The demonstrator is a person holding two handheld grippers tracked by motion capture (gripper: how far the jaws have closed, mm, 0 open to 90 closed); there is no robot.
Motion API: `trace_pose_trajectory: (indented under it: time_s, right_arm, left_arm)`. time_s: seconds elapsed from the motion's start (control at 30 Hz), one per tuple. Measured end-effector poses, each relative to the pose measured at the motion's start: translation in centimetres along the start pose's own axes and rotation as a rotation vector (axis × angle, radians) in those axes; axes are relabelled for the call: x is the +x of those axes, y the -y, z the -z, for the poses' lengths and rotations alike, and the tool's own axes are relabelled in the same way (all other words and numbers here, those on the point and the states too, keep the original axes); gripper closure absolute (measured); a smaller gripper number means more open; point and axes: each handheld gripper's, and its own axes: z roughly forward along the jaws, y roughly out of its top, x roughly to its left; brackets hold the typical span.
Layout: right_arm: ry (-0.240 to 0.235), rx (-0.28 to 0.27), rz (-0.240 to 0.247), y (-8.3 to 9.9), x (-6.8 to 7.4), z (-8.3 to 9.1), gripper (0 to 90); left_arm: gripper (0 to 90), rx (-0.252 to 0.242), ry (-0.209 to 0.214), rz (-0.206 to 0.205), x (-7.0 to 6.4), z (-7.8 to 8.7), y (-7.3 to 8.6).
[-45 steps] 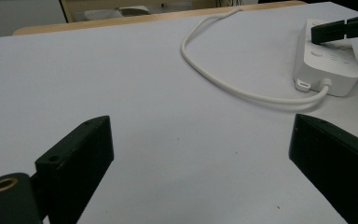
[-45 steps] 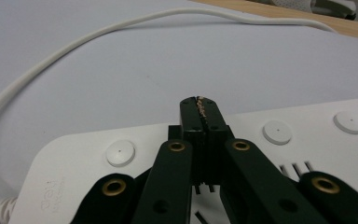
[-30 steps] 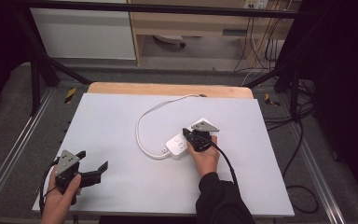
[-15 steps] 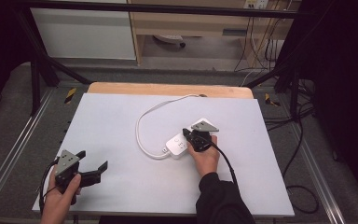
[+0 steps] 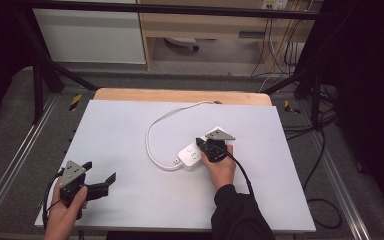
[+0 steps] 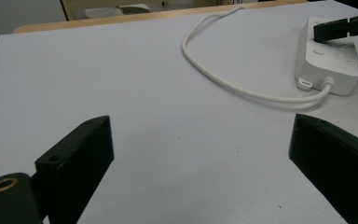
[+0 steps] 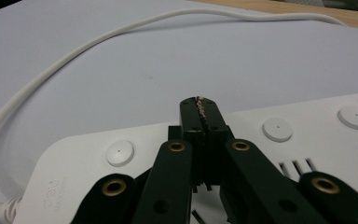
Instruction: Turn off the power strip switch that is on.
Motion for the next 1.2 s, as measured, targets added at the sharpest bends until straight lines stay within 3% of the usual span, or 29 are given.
trace_pose_trajectory:
  time_s: [0.77,1.07,1.2]
  right_arm:
    - [0.004,0.007,-0.043,-0.4,-0.3,0.6,90.0]
    - [-0.022,0.004,-0.052,-1.1,-0.6,1.6,90.0]
    - [-0.033,-0.003,-0.051,-1.4,-0.9,2.0,83.7]
  left_arm:
    - [6.4,-0.006,0.0,0.01,0.1,0.0,0.0]
    - [6.4,-0.007,-0.001,0.011,0.2,0.0,0.0]
    - [6.4,-0.007,-0.002,0.011,0.2,0.0,0.0]
